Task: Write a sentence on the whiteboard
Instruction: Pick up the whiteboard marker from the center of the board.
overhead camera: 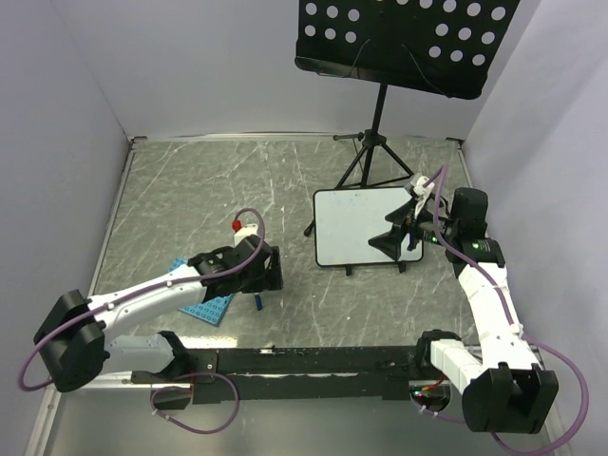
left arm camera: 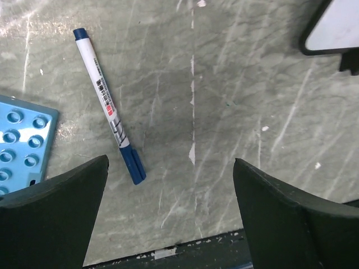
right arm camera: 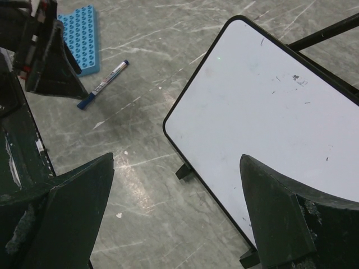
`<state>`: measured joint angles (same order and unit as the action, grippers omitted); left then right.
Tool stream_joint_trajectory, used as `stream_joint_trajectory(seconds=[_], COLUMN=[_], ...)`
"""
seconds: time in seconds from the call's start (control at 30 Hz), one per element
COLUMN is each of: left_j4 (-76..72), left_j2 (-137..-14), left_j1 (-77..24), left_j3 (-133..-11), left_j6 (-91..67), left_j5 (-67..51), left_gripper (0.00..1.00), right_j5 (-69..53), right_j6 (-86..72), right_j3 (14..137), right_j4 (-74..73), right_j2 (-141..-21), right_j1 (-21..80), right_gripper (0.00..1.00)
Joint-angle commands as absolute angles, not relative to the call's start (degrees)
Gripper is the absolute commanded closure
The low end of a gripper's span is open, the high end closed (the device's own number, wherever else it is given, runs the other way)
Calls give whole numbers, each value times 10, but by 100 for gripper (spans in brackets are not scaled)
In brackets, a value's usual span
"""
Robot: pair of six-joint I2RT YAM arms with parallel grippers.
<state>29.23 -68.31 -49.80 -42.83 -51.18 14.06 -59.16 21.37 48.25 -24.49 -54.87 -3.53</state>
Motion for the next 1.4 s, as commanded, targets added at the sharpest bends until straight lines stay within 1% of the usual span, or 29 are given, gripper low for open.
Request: stream_joint_trajectory(seconds=[0.0, 0.23, 0.33, 0.5, 0.67, 0.77, 1.03, 1.1, 1.13, 1.3, 1.37], left_j4=[267, 241, 235, 237, 262, 291, 326, 334, 338, 361, 364], left_j2=[-700, -712, -717, -737, -783, -809, -830, -855, -863, -899, -904], left_j1=[-502, -502, -502, -501, -502, -509, -512, -512, -512, -512, -511], left_j3=[-450, -432, -425, -425, -446, -466, -494, -500, -506, -526, -529], left_j6=[-520, -518, -522, -526, -531, -540, -555, -550, -549, -544, -544], left_j5=[157, 137, 131, 131, 147, 178, 222, 227, 232, 255, 258], left_gripper=[3, 3, 5, 11, 21, 22, 26, 31, 38, 46, 47], right_j5=[-604, -600, -598, -599, -599, -597, -599, -599, -599, -599, -599], right_j6=[234, 235, 236, 235, 235, 236, 235, 236, 236, 236, 236], right_j3=[484, 487, 486, 486, 485, 485, 487, 487, 487, 487, 487], right_j4=[-240, -243, -243, -243, -243, -243, -243, -244, -244, -245, -246], right_j2=[-557, -559, -555, -557, -558, -555, -558, -556, -557, -556, -556], right_j1=[-39, -39, -39, -39, -39, -39, -39, -39, -40, -39, -39], right_gripper=[0, 0, 0, 0, 0, 0, 0, 0, 0, 0, 0])
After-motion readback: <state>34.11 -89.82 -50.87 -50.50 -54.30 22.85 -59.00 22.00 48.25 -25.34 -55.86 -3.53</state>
